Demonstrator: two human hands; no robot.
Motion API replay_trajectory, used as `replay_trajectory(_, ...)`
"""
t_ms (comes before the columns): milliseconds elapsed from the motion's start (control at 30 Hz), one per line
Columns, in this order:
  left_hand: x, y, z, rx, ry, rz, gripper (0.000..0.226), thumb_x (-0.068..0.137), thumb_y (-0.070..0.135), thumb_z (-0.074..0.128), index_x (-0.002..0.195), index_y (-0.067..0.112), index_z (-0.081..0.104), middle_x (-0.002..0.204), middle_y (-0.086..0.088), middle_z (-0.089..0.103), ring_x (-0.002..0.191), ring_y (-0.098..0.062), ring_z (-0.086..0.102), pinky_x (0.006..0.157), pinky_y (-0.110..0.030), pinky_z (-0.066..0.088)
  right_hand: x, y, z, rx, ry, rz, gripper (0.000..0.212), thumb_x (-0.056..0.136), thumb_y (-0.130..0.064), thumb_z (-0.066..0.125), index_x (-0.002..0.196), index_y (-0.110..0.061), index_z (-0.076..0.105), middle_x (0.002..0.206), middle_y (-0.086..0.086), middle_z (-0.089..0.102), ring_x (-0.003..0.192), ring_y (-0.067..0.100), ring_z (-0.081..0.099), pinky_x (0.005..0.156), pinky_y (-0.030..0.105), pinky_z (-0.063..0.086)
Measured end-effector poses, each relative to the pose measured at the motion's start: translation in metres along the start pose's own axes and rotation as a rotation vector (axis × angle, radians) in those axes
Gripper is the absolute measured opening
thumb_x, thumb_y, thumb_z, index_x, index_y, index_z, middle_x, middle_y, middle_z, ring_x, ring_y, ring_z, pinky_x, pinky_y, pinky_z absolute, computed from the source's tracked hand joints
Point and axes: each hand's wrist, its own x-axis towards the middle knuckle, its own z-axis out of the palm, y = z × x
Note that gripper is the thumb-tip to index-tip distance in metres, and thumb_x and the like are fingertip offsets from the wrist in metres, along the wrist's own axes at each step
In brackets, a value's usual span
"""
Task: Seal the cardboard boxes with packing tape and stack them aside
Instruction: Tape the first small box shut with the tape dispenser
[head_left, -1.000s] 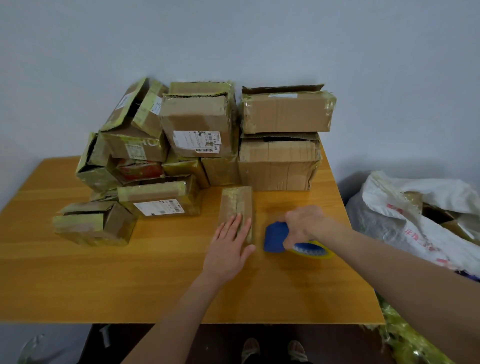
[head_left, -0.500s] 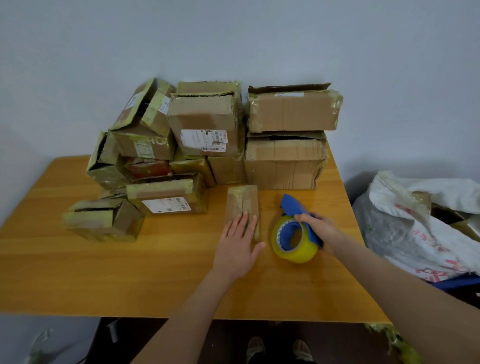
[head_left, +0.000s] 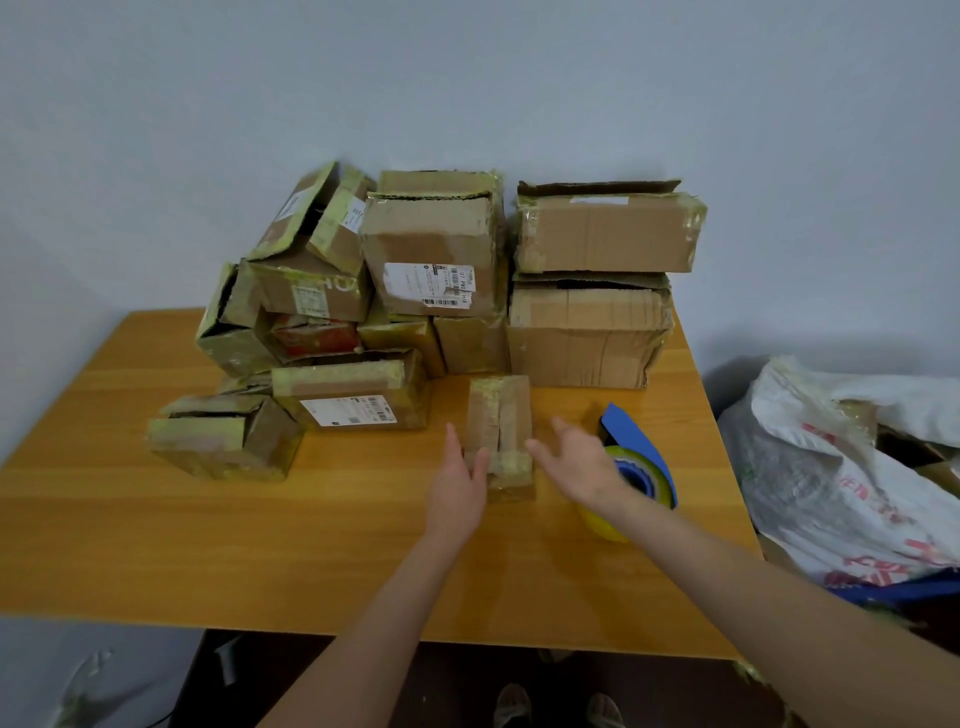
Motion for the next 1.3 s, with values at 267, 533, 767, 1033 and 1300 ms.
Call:
replay_trajectory(267,0.021,-0.008,0.001,0.047,-0.055,-0.083,0.031,0.103,0.022,0.040,0.124,0.004,0.053,0.113,-0.015,0.065,0.090,-0.021,0.059,0.074,-0.027,0.047,0.011,-0.006,0.038,0.052,-0.013,0.098,0.044,0.097,-0.048,0.049,0.116,-0.011,0.062,0.091,0.006,0.064,0.079,0.021,0.057,0.051,0.027,0.038)
replay_trajectory(533,0.004,-0.018,-0.005,-0.183,-0.124,-0.069,0.036,0.105,0.023,0.033,0.132,0.008,0.050,0.121,-0.005,0.060,0.100,-0.012,0.056,0.070,-0.009,0.046,0.010,-0.004,0.030,-0.020,-0.045,0.087,0.043,0.103,-0.042,0.035,0.085,-0.010,0.058,0.070,0.002,0.054,0.070,0.022,0.053,0.051,0.030,0.036)
replay_trajectory(767,-0.002,-0.032,-0.014,-0.021,0.111,0.013,0.039,0.098,0.030,0.050,0.133,0.012,0.052,0.118,-0.002,0.056,0.098,-0.011,0.056,0.079,-0.020,0.048,0.002,0.003,0.016,0.074,-0.009,0.042,0.046,0.100,-0.043,0.044,0.130,-0.009,0.055,0.091,0.005,0.067,0.086,0.022,0.063,0.065,0.029,0.048)
replay_trajectory(1033,-0.007,-0.030,-0.013,-0.192,0.056,0.002,0.028,0.088,0.016,0.066,0.114,0.015,0.057,0.076,0.005,0.067,0.069,-0.006,0.065,0.066,-0.017,0.052,-0.007,0.009,0.019,0.165,0.044,-0.151,0.054,0.094,-0.019,0.062,0.145,-0.021,0.044,0.069,-0.009,0.058,0.061,0.001,0.054,0.055,0.008,0.039)
replay_trajectory(1300,-0.001,-0.024,-0.009,0.190,0.068,-0.003,0.034,0.081,0.032,0.074,0.104,0.014,0.056,0.078,0.007,0.056,0.071,-0.011,0.057,0.059,-0.019,0.044,-0.002,-0.001,0.010,-0.180,0.017,-0.190,0.041,0.083,-0.036,0.073,0.121,-0.025,0.061,0.098,-0.005,0.058,0.090,0.017,0.059,0.077,0.031,0.053)
